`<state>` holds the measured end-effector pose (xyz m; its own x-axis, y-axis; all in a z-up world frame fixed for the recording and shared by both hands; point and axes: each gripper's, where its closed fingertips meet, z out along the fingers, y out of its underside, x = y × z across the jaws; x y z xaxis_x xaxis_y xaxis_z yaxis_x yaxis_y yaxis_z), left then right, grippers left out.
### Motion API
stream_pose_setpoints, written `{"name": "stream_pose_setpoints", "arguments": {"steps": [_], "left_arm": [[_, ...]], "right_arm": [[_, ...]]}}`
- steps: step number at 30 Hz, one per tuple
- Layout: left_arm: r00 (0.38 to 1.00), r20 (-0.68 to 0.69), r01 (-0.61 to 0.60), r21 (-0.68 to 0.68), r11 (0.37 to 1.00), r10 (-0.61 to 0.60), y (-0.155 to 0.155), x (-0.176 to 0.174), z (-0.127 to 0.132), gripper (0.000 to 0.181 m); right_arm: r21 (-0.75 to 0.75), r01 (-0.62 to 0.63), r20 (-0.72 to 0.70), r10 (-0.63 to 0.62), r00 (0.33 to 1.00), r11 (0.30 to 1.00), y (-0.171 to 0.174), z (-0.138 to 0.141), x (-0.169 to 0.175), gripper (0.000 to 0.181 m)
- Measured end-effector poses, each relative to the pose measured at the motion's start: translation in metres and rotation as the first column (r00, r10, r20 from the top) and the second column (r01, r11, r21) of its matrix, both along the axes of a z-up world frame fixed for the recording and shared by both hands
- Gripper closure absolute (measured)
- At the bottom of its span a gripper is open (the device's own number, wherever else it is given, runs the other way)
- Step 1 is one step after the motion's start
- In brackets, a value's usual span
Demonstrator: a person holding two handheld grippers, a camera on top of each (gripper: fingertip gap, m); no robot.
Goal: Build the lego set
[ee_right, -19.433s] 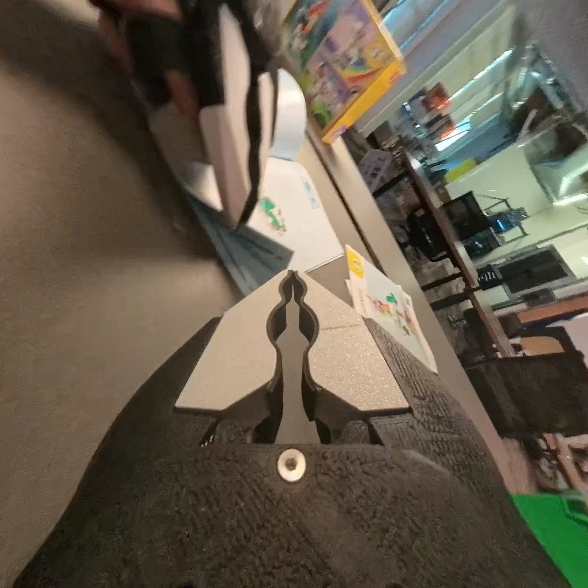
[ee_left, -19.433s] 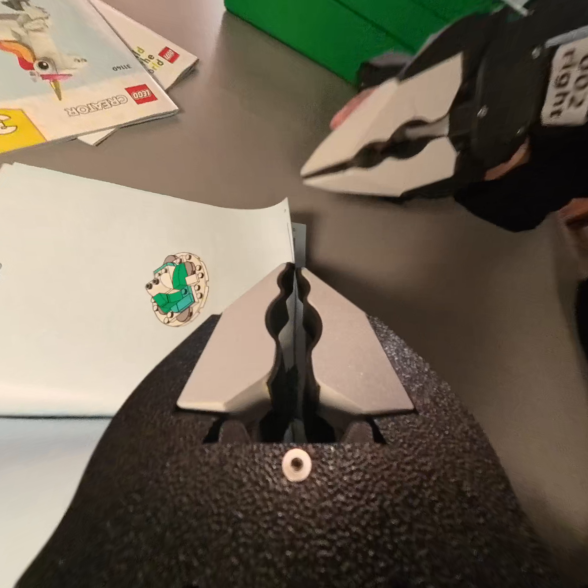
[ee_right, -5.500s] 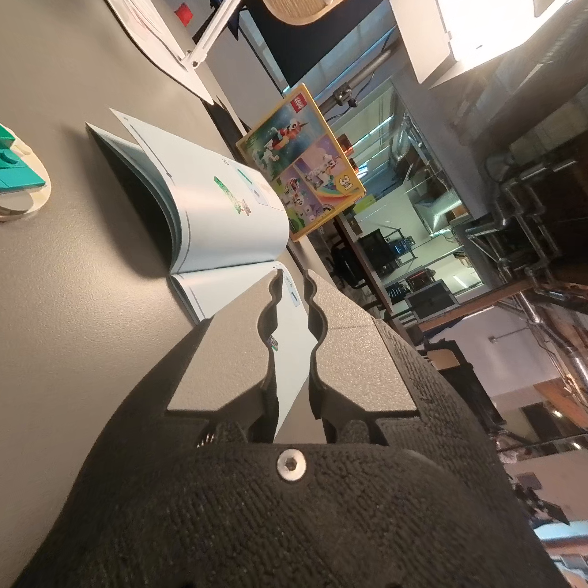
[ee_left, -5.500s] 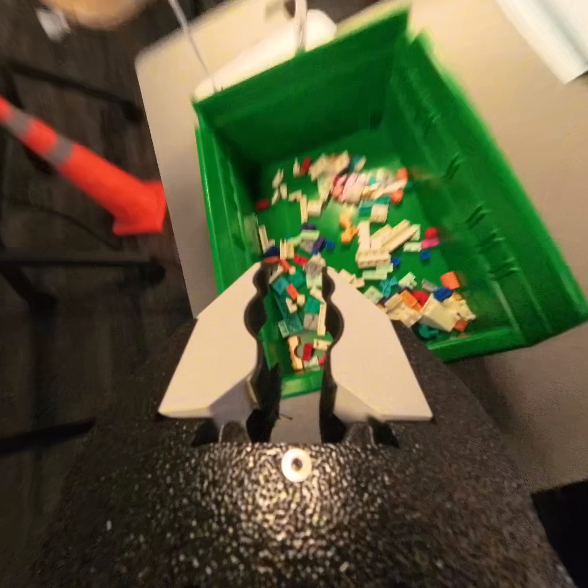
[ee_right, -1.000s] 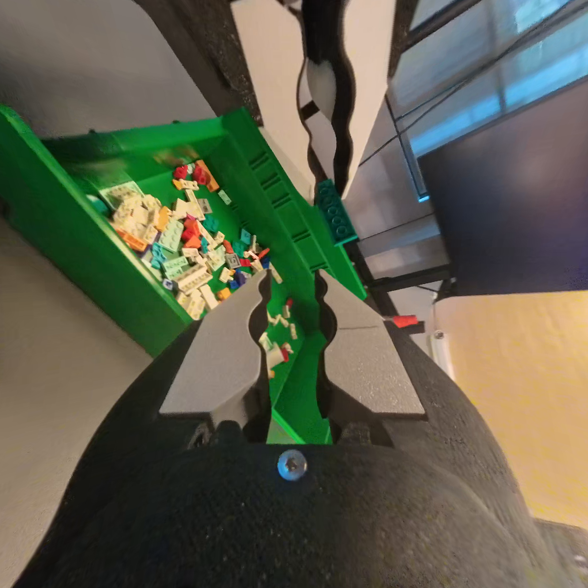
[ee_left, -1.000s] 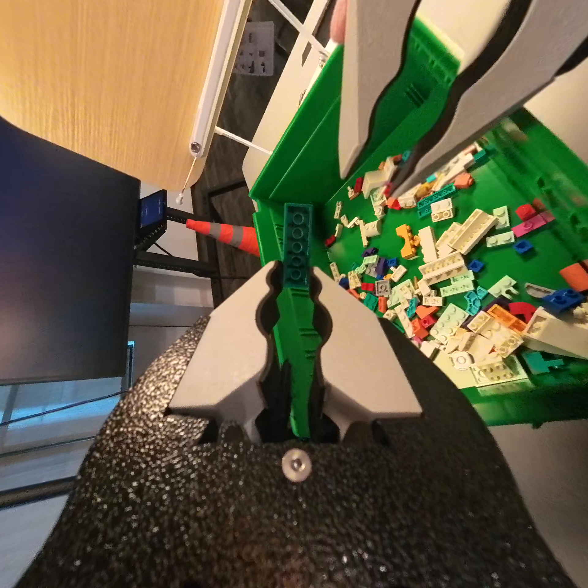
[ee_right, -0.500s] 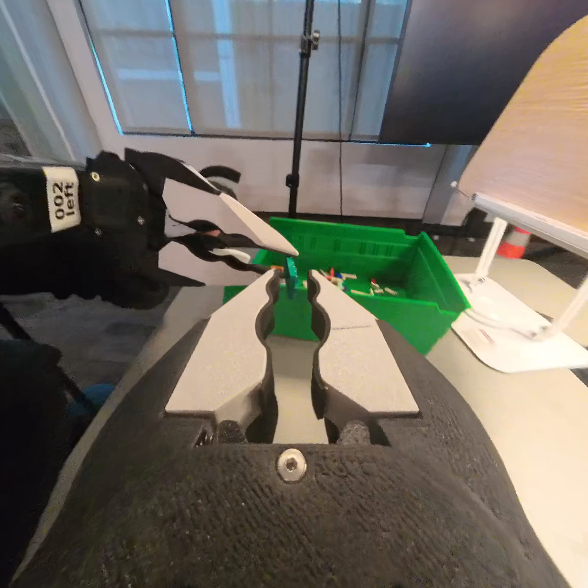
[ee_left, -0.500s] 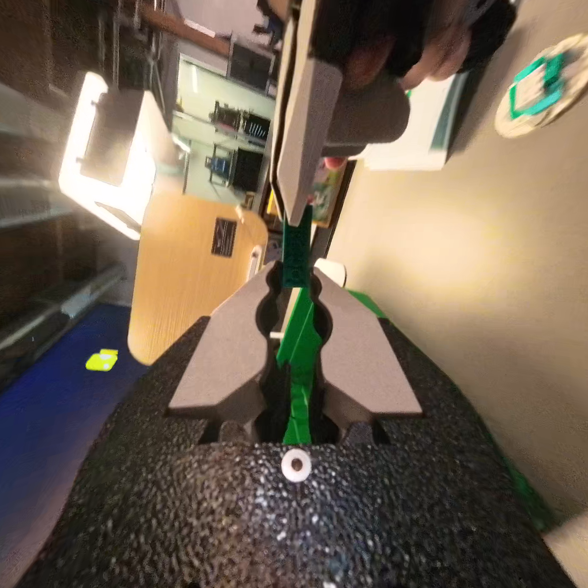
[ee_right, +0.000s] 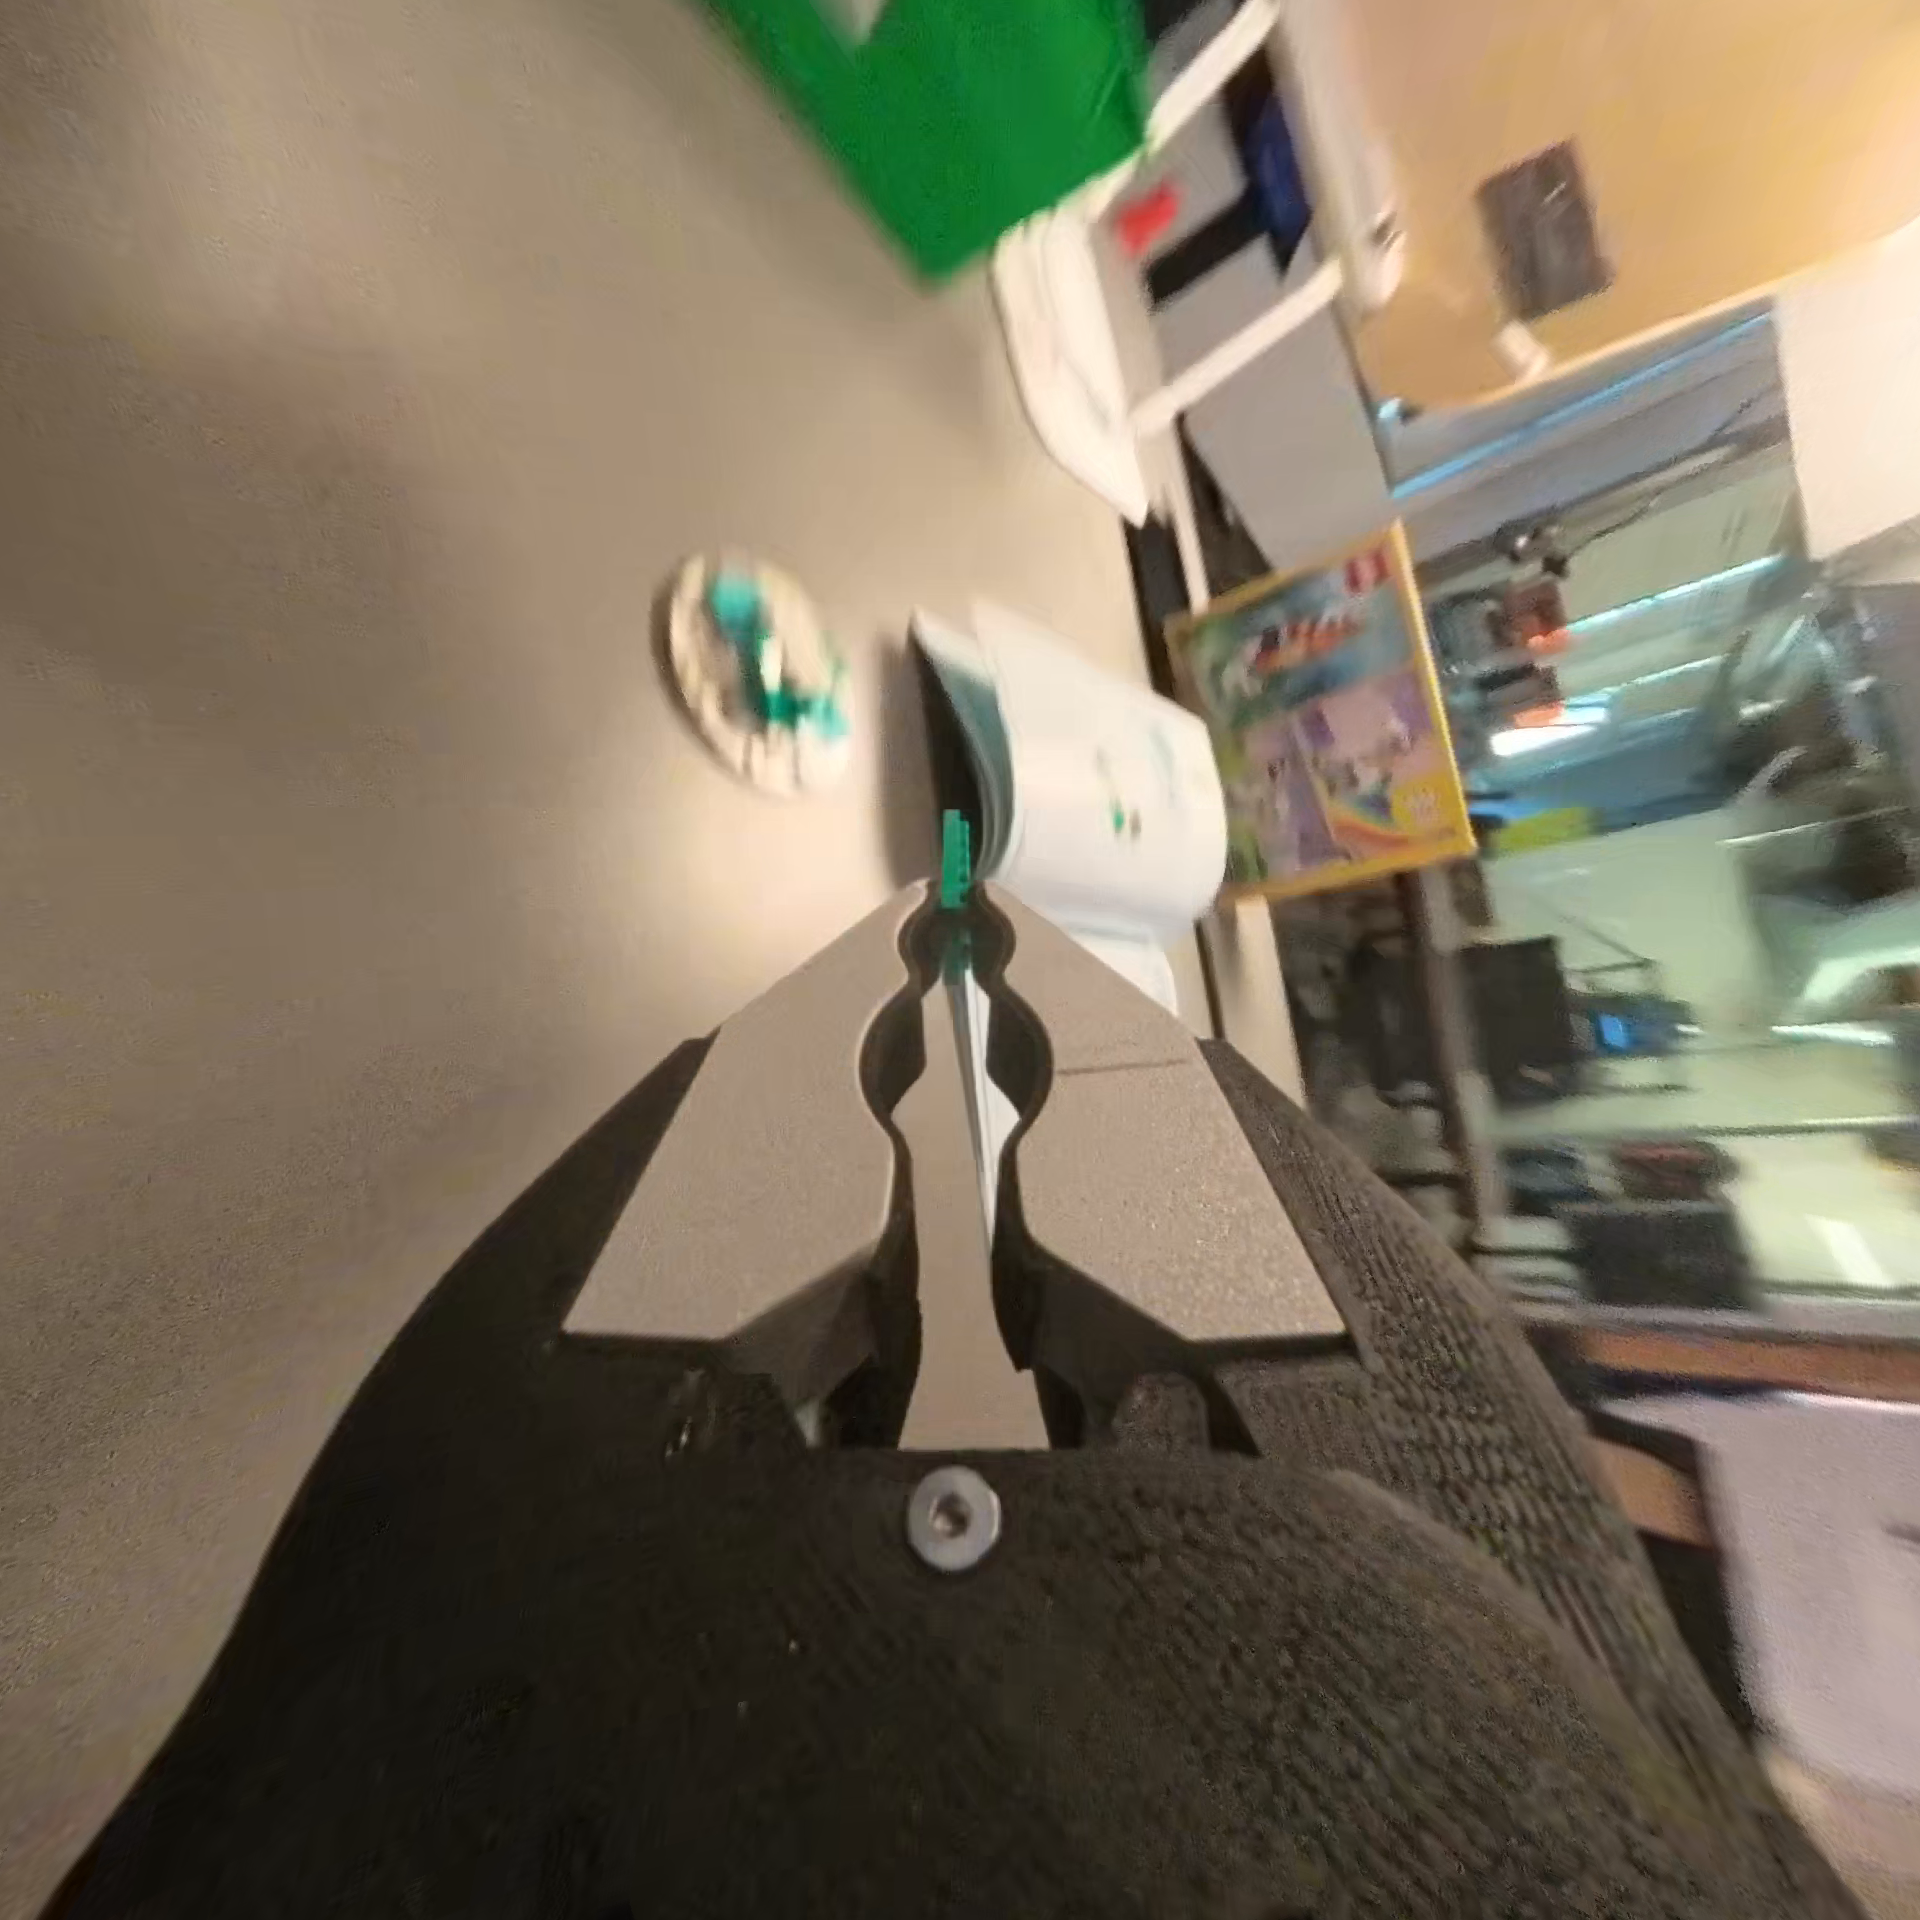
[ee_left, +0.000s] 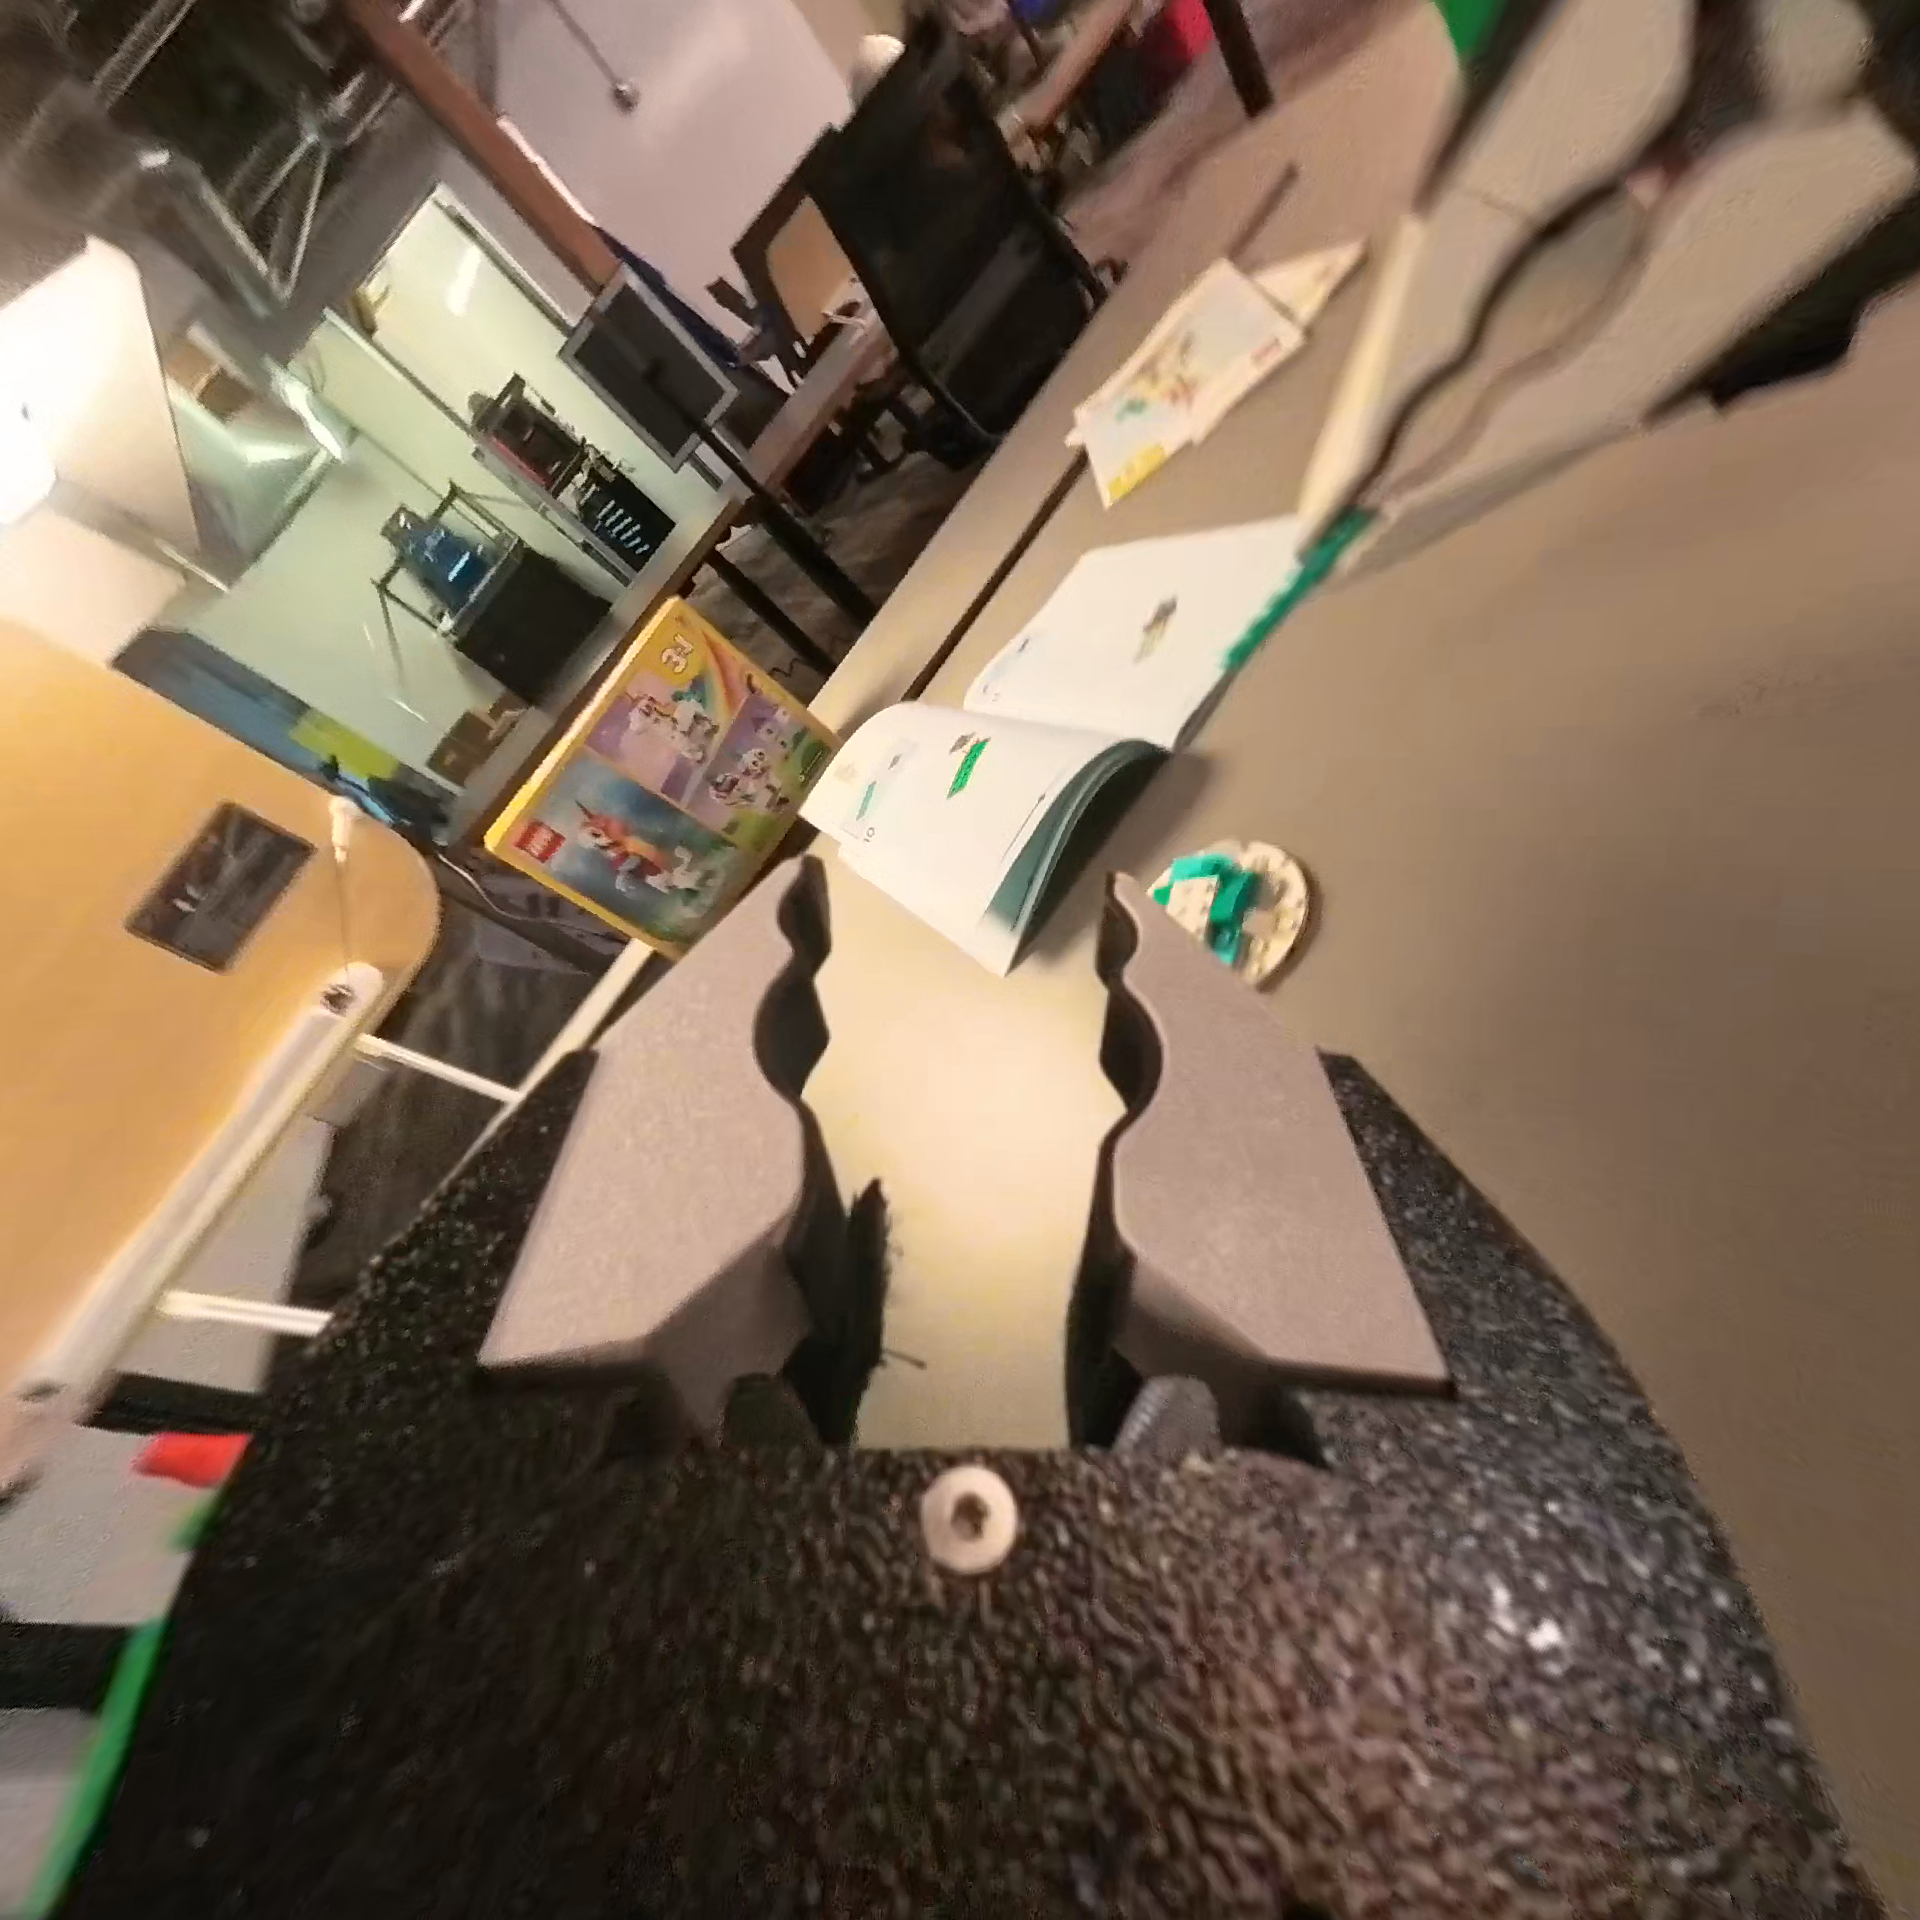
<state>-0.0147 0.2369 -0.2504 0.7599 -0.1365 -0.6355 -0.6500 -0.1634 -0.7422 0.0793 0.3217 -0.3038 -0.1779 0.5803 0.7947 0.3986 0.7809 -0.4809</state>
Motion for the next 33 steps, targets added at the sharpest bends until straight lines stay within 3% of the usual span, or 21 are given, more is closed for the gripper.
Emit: {"name": "stream_pose_setpoints", "arguments": {"steps": [4,10,16,21,24,27,28,30,33], "left_arm": [[0.984,0.179,-0.020,0.030,0.999,0.014,0.012,-0.002,-0.007,0.134],[0.971,0.234,-0.041,-0.007,0.999,0.041,0.012,-0.009,-0.019,0.137],[0.964,0.261,-0.046,-0.031,0.998,0.052,0.005,-0.012,-0.023,0.137],[0.970,0.234,-0.078,0.008,0.997,0.074,-0.007,-0.013,-0.012,0.134],[0.967,0.241,-0.087,0.021,0.996,0.079,-0.020,-0.014,-0.004,0.134],[0.950,0.291,-0.135,0.051,0.989,0.115,-0.045,-0.020,0.004,0.133],[0.941,0.312,-0.160,0.065,0.985,0.132,-0.056,-0.024,0.005,0.133],[0.918,0.355,-0.223,0.089,0.971,0.178,-0.078,-0.036,0.008,0.134],[0.901,0.312,-0.357,0.135,0.924,0.303,-0.117,-0.069,0.017,0.133]], "right_arm": [[0.268,0.029,0.180,-0.079,0.981,0.963,0.032,-0.039,0.026,0.179],[0.308,-0.047,0.293,-0.048,0.955,0.950,0.033,-0.058,0.032,0.177],[-0.005,-0.041,0.378,0.040,0.925,0.999,0.020,-0.066,0.033,0.168],[-0.297,0.046,0.407,0.083,0.909,0.954,0.018,-0.061,0.039,0.150],[-0.449,0.065,0.301,0.082,0.950,0.891,0.022,-0.046,0.040,0.137],[-0.526,-0.025,-0.070,-0.014,0.997,0.850,0.033,-0.002,0.027,0.129],[-0.525,-0.080,-0.243,-0.059,0.968,0.847,0.037,0.019,0.025,0.129],[-0.510,-0.148,-0.514,-0.163,0.842,0.847,0.047,0.050,0.030,0.129],[-0.547,-0.126,-0.601,-0.283,0.748,0.828,0.062,0.053,0.030,0.119]]}}
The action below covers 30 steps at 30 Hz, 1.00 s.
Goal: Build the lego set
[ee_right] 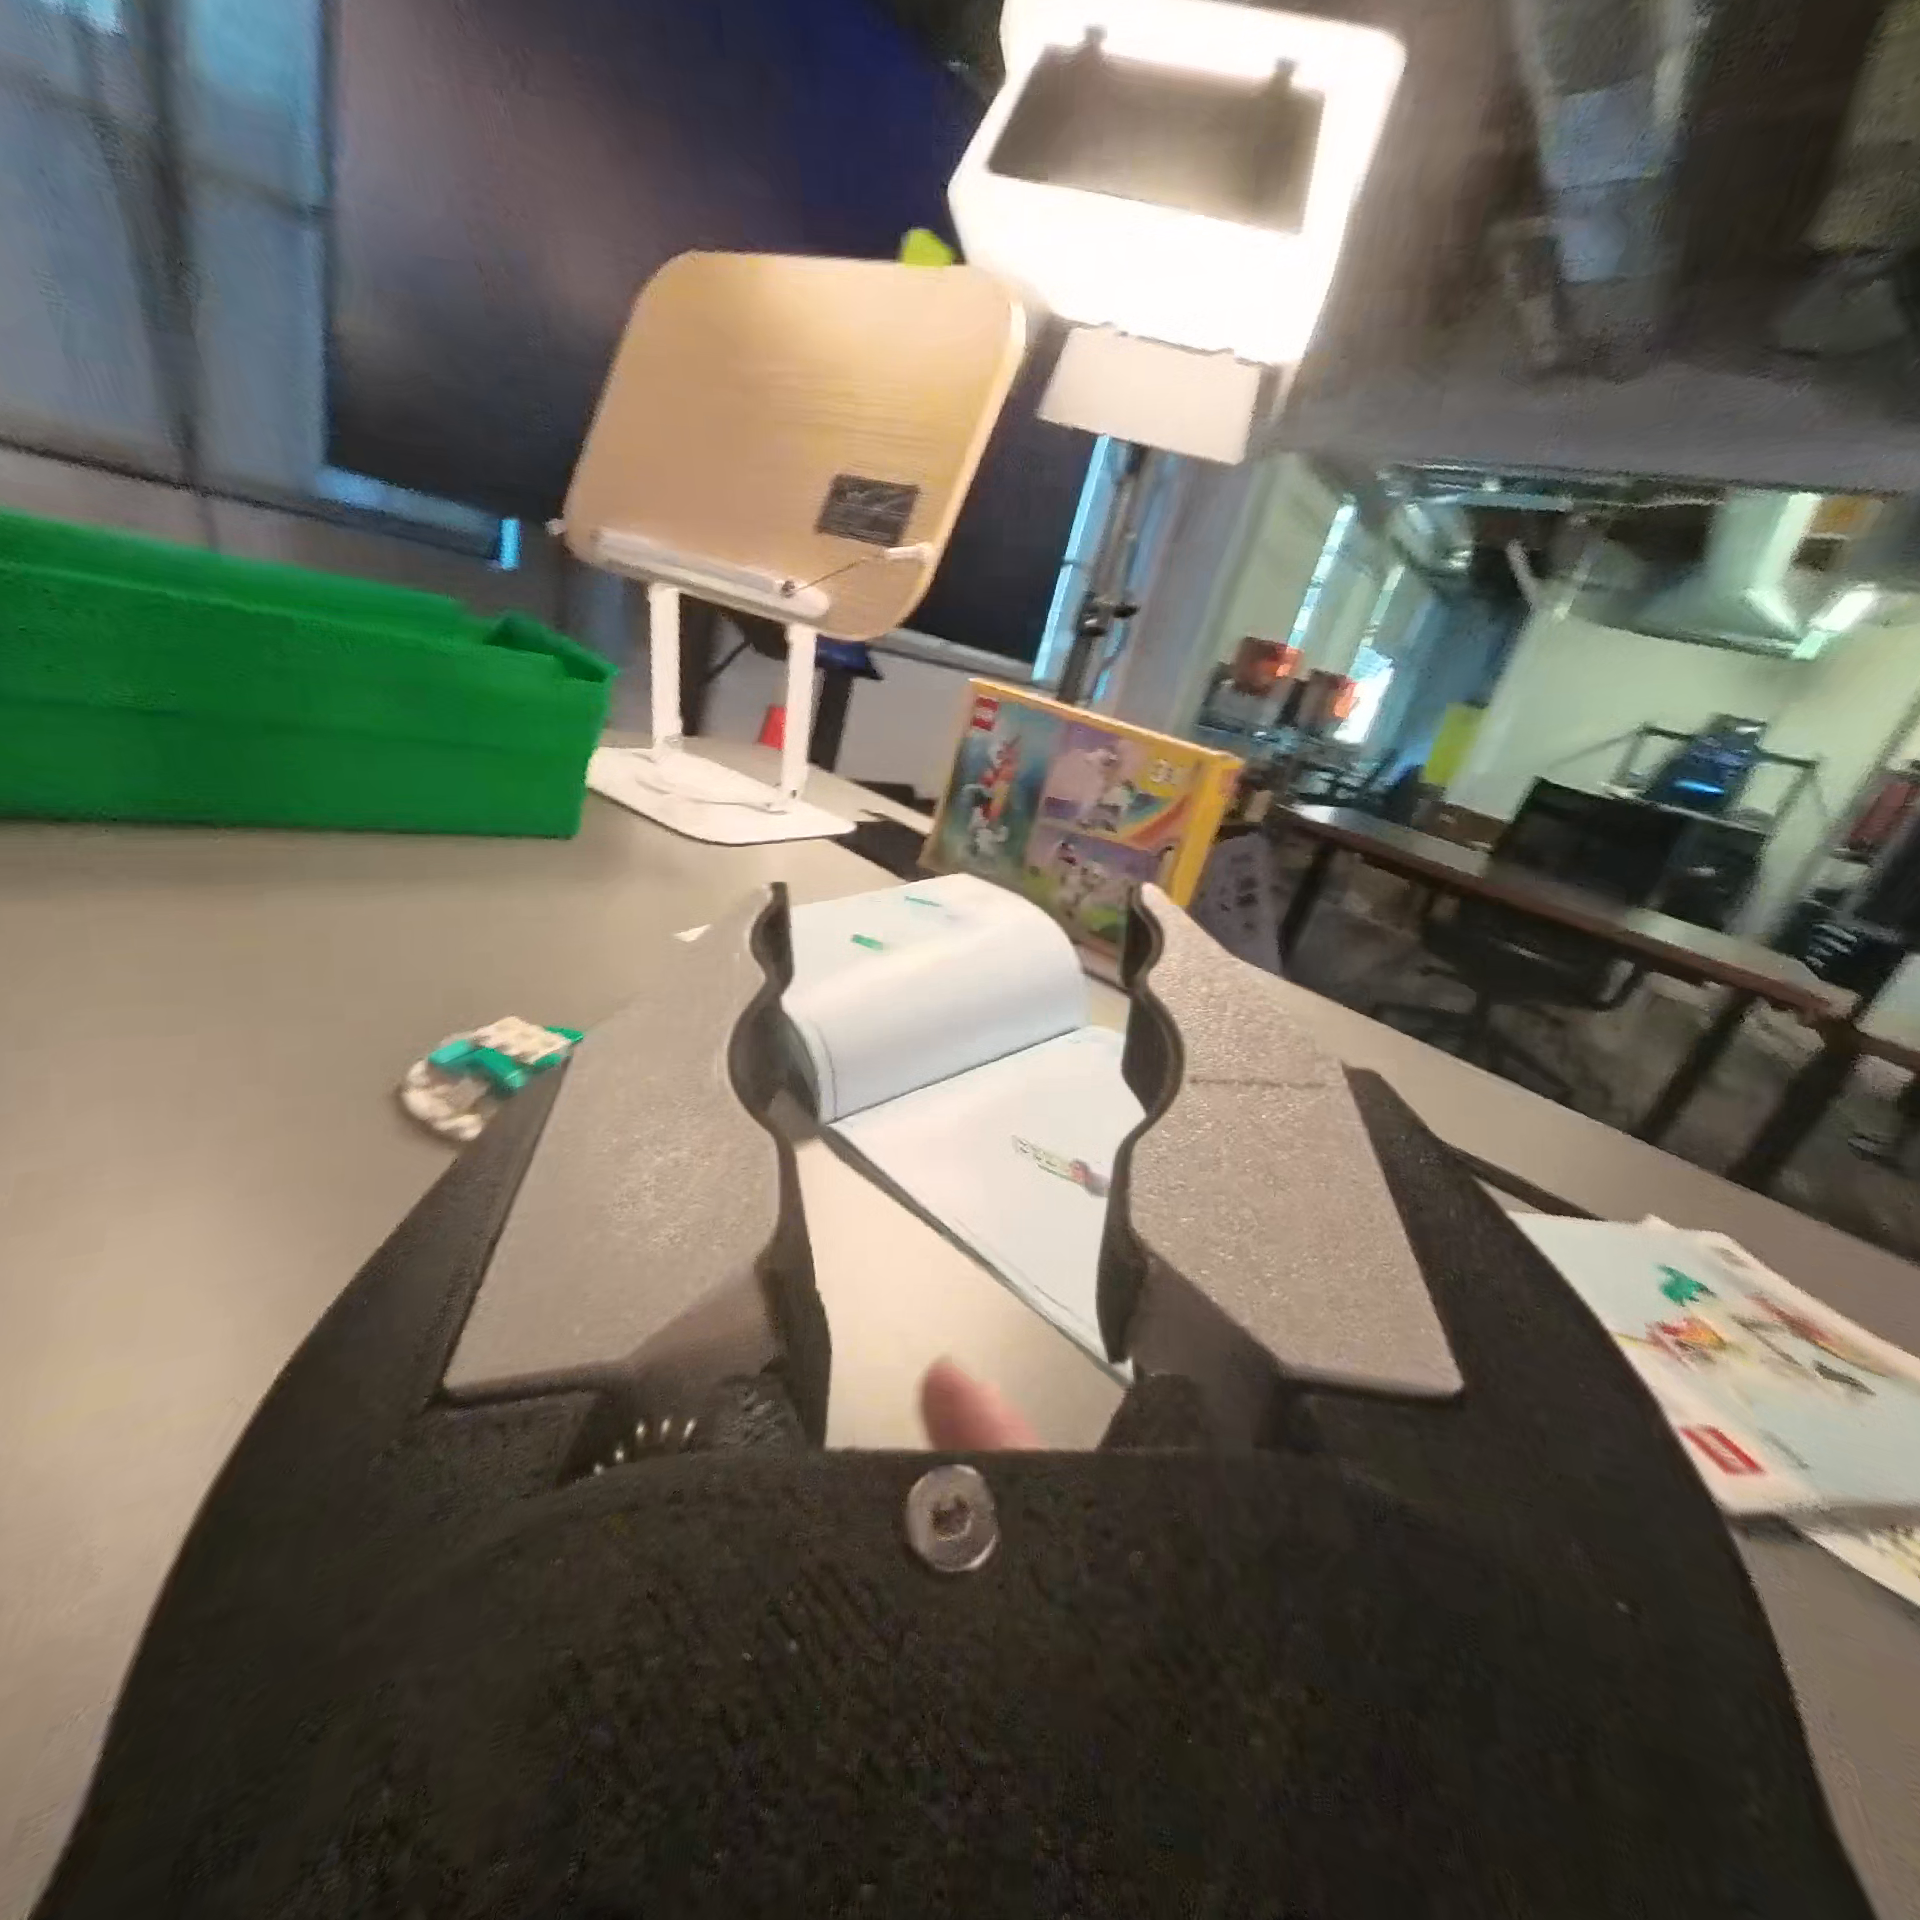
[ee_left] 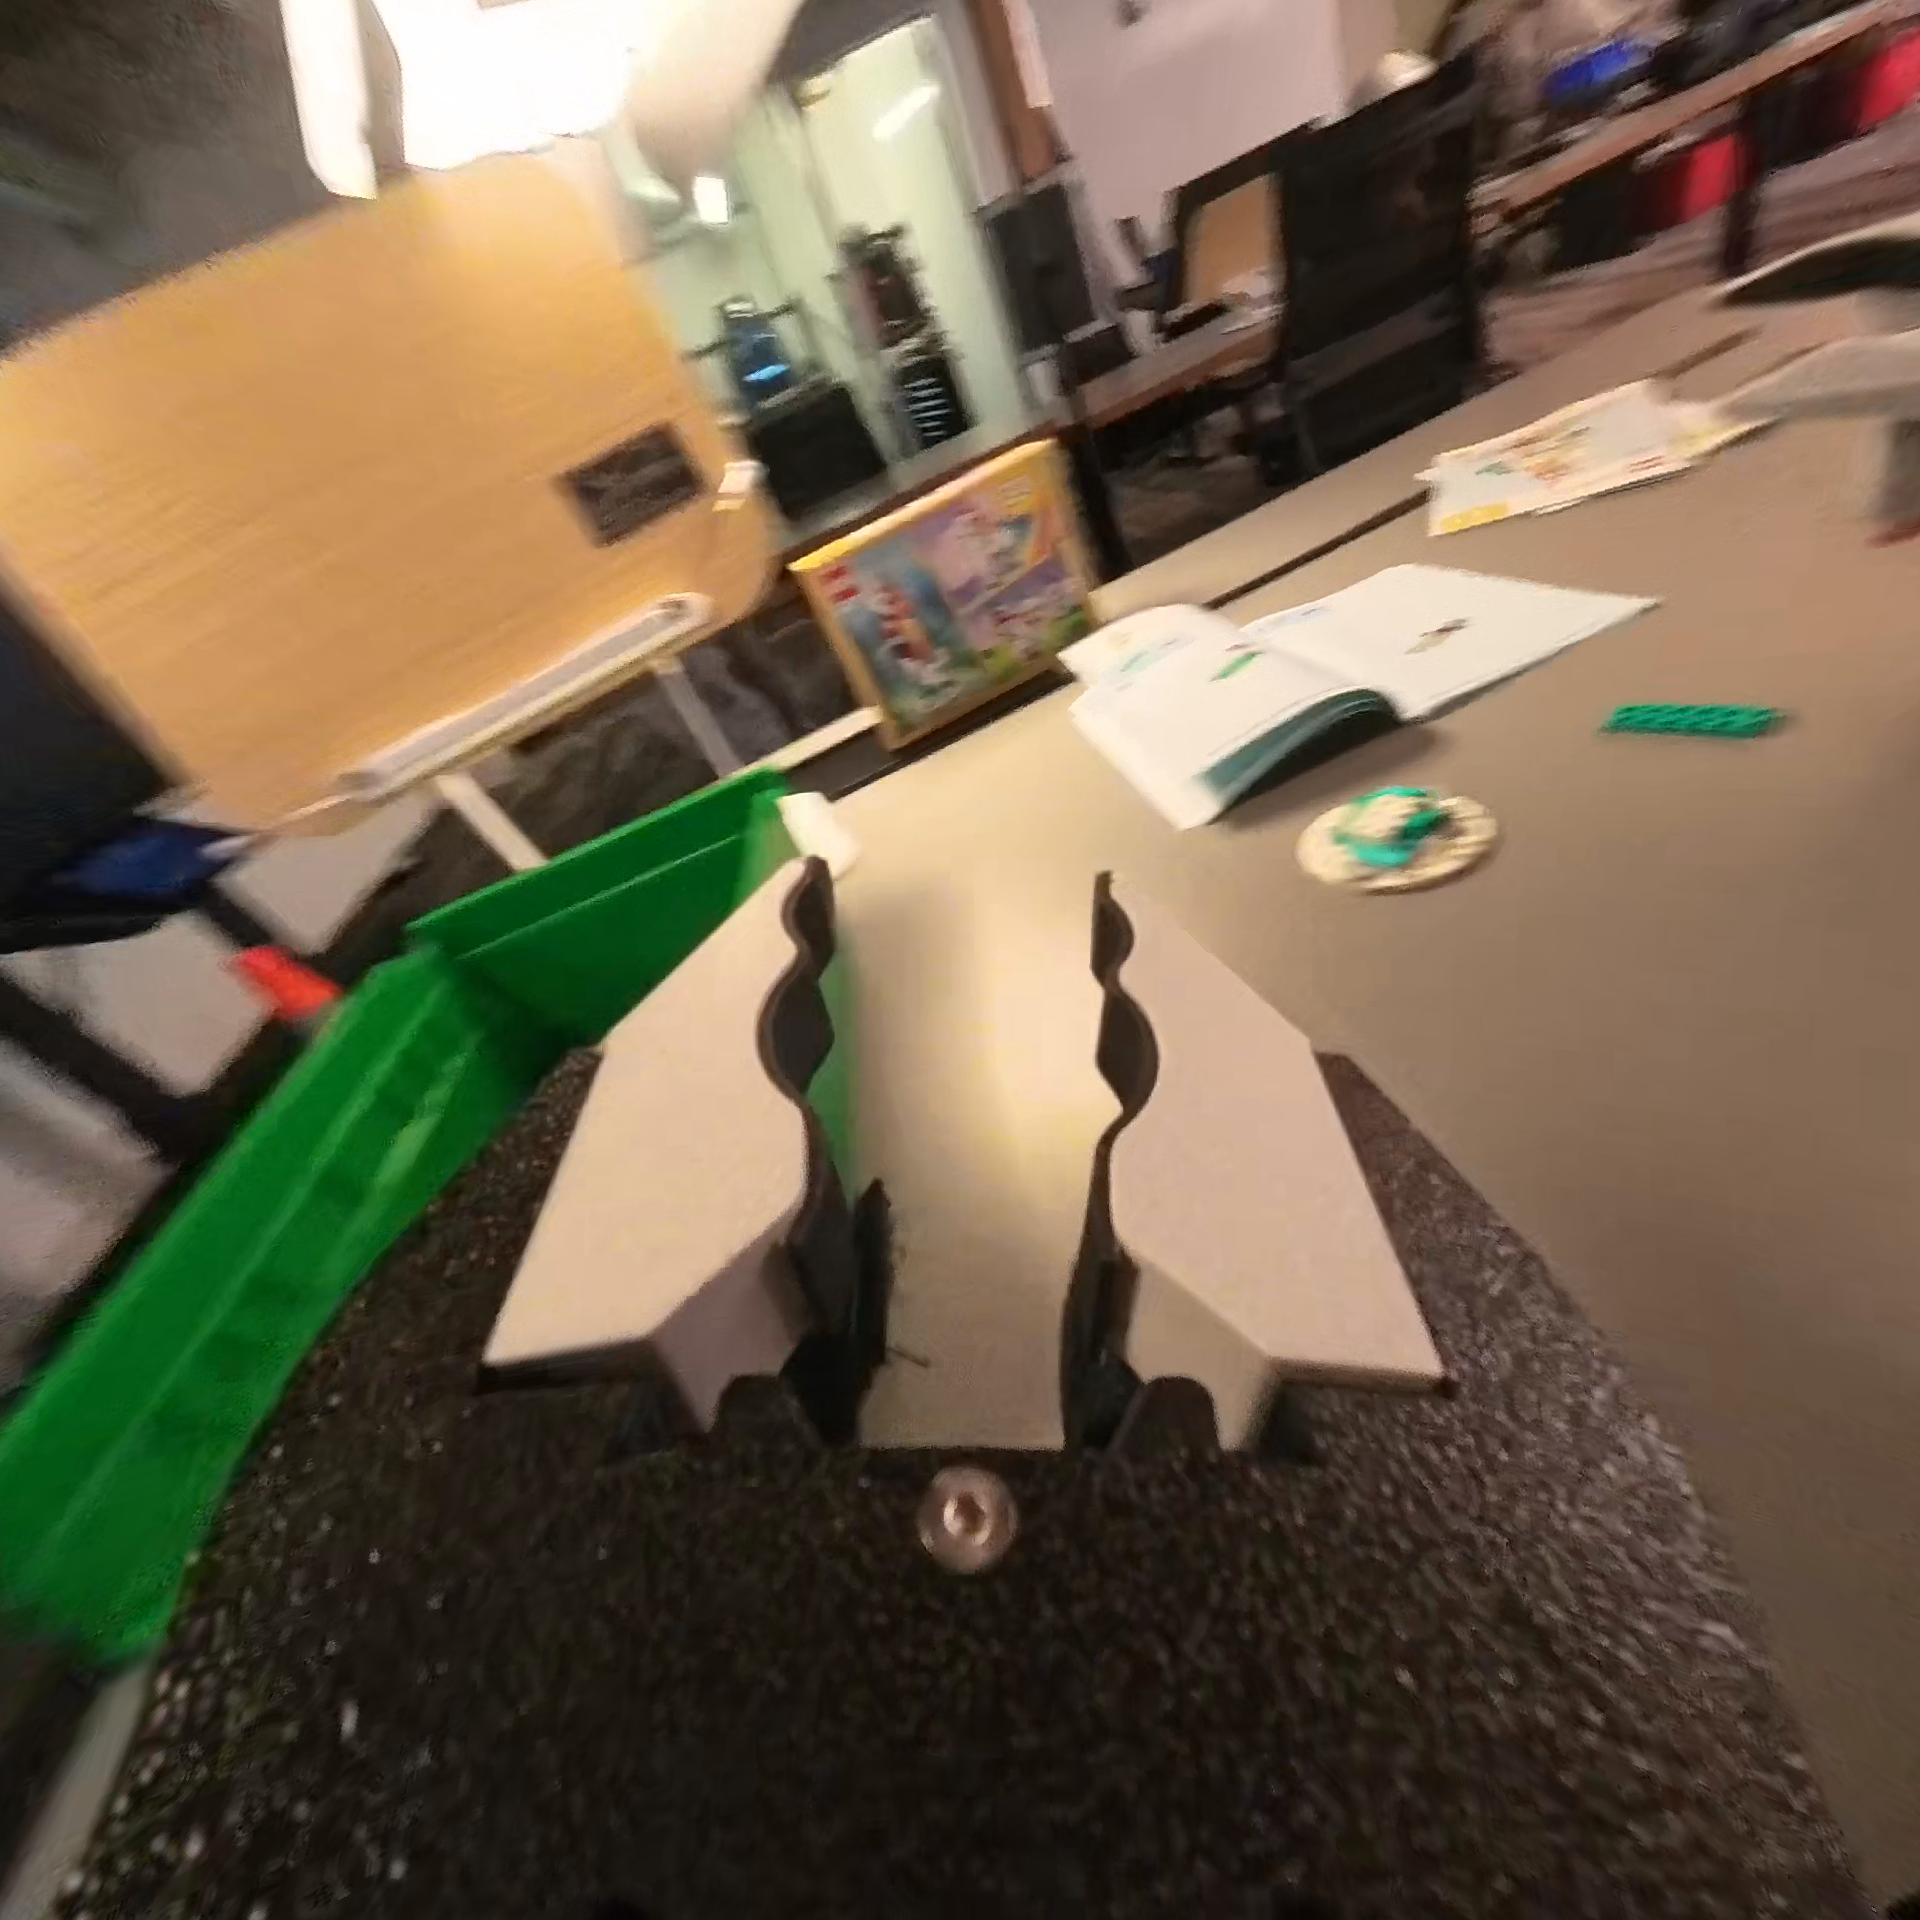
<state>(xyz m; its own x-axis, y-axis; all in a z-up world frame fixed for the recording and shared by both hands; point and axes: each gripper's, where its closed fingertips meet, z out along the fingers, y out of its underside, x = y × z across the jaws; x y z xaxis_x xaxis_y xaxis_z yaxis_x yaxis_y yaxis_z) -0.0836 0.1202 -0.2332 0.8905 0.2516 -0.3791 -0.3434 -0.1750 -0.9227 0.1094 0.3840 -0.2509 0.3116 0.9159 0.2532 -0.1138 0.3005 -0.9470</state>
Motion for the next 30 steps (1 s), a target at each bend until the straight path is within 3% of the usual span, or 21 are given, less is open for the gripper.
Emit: {"name": "stream_pose_setpoints", "arguments": {"steps": [2,6,8,11,16,21,25,27,30], "left_arm": [[0.990,-0.054,-0.131,0.048,0.990,0.134,-0.031,-0.028,0.015,0.135],[0.950,-0.080,-0.283,0.191,0.940,0.302,-0.085,-0.070,0.045,0.133],[0.918,-0.108,-0.344,0.262,0.901,0.382,-0.106,-0.090,0.056,0.118],[0.885,-0.147,-0.372,0.352,0.859,0.443,-0.123,-0.112,0.071,0.091],[0.836,-0.255,-0.388,0.351,0.852,0.485,-0.119,-0.146,0.079,0.075],[0.817,-0.335,-0.355,0.350,0.867,0.469,-0.103,-0.169,0.080,0.056],[0.817,-0.357,-0.348,0.321,0.881,0.452,-0.093,-0.186,0.071,0.056],[0.859,-0.371,-0.277,0.241,0.930,0.352,-0.079,-0.187,0.061,0.075],[0.921,-0.343,-0.185,0.032,0.982,0.185,-0.058,-0.194,0.038,0.076]], "right_arm": [[0.032,0.074,-0.052,-0.072,0.996,0.997,0.009,0.007,0.000,0.116],[0.190,0.282,-0.123,-0.262,0.957,0.940,0.028,0.020,0.007,0.115],[0.227,0.355,-0.112,-0.338,0.934,0.907,0.038,0.019,0.008,0.107],[0.208,0.442,-0.097,-0.431,0.897,0.873,0.056,0.015,0.011,0.077],[0.222,0.568,-0.111,-0.558,0.822,0.793,0.079,0.018,0.025,0.069],[0.236,0.612,-0.089,-0.610,0.787,0.755,0.093,0.014,0.026,0.069],[0.239,0.629,-0.070,-0.633,0.771,0.740,0.100,0.010,0.025,0.069],[0.231,0.638,-0.061,-0.644,0.763,0.734,0.103,0.009,0.025,0.069],[0.225,0.648,-0.049,-0.656,0.754,0.728,0.103,0.006,0.027,0.069]]}}
